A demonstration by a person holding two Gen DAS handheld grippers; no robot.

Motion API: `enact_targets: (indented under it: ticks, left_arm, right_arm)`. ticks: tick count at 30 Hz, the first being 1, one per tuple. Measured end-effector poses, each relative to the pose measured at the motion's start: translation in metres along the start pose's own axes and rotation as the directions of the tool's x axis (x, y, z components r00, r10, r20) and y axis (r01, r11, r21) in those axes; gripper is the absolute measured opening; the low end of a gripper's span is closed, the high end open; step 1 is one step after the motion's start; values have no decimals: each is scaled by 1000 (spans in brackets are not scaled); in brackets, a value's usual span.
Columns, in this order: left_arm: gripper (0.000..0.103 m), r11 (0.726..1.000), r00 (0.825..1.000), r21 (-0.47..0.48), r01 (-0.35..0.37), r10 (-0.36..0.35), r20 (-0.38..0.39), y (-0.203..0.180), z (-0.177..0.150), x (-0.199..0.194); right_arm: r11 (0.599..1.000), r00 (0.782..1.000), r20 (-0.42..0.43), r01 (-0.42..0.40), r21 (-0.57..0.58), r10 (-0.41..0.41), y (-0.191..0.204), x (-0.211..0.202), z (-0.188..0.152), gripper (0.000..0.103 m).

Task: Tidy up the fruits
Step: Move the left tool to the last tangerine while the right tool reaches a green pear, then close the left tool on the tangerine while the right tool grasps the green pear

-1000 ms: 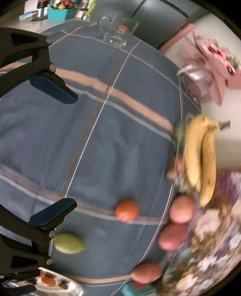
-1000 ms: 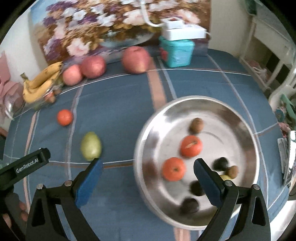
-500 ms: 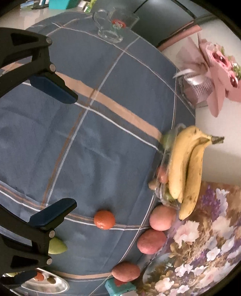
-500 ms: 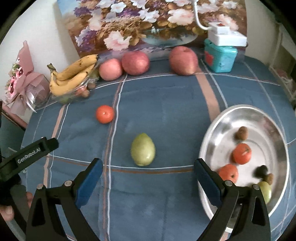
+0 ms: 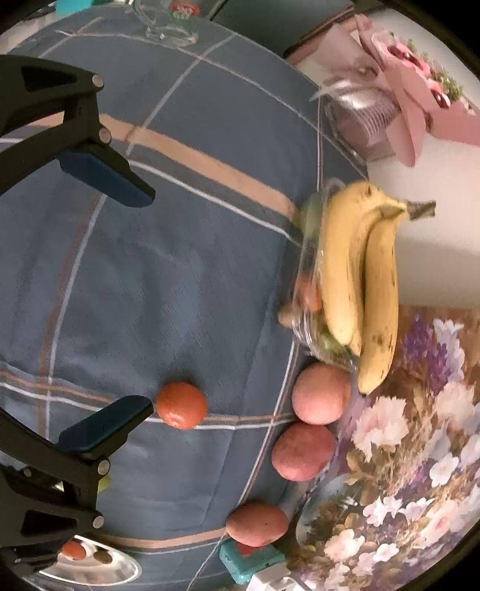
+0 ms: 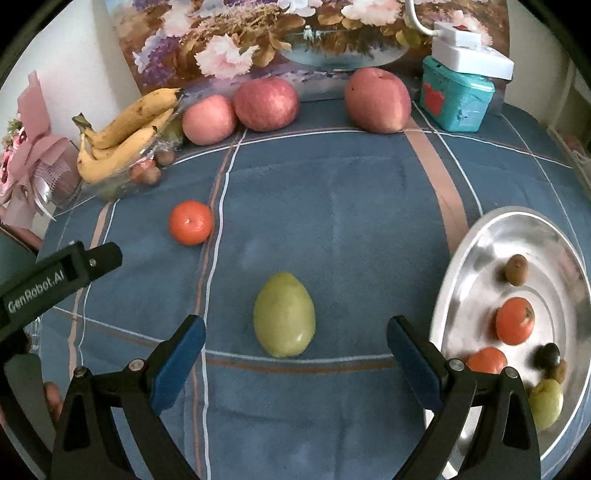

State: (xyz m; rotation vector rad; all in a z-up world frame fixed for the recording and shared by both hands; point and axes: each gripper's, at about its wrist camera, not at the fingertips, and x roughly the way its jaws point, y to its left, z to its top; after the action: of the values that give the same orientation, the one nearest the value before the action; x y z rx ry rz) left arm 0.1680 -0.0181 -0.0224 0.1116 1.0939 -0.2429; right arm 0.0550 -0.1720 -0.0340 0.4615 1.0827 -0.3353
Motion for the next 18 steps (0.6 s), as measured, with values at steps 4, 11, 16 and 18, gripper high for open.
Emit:
enact_targets:
  ticks: [4,11,16,18]
  left_arm:
    - [103,999,998,-4,47,-47,32,-10,6,9]
    - [103,991,990,50,126,-128,55,-29,14,27]
    - [103,980,980,51,193,-195,46,-31,15,38]
    - [102,975,976,58,212,-214,31,-34,15,43]
  right_arm:
    - [1000,1000,-6,15,-5,-15,-1,9,7,98]
    - [1000,1000,-21,14,11,-14,-5,19,16,98]
    - [1000,999,-46,9,14,-9,-7,26,18,98]
    - [1000,999,-51,8,12,-8,-7,28,18,98]
